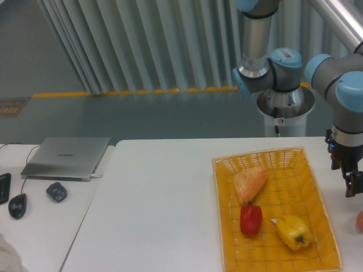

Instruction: Place the red pepper on the table

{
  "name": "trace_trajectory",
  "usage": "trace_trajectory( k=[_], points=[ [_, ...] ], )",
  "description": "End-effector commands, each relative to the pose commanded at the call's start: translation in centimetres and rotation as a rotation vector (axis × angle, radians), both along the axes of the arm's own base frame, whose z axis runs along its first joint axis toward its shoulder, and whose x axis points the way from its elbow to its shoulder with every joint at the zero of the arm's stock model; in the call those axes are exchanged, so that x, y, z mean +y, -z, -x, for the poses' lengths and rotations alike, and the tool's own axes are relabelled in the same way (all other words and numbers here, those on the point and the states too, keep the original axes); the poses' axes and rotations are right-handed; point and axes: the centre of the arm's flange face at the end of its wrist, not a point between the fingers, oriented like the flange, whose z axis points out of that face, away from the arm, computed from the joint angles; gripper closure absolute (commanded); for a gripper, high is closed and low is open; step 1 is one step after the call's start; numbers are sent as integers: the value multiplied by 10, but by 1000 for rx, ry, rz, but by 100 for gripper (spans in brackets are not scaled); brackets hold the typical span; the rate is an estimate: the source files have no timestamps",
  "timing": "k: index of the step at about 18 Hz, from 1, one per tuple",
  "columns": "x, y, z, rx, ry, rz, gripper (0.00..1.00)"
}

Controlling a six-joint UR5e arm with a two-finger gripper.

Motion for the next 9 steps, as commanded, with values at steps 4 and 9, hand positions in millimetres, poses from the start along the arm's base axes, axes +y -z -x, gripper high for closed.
trace_trajectory(
  k=[4, 9],
  points=[
    [21, 3, -27, 5, -114, -13, 0],
    [61, 1, -78, 27, -203, -46, 0]
  ],
)
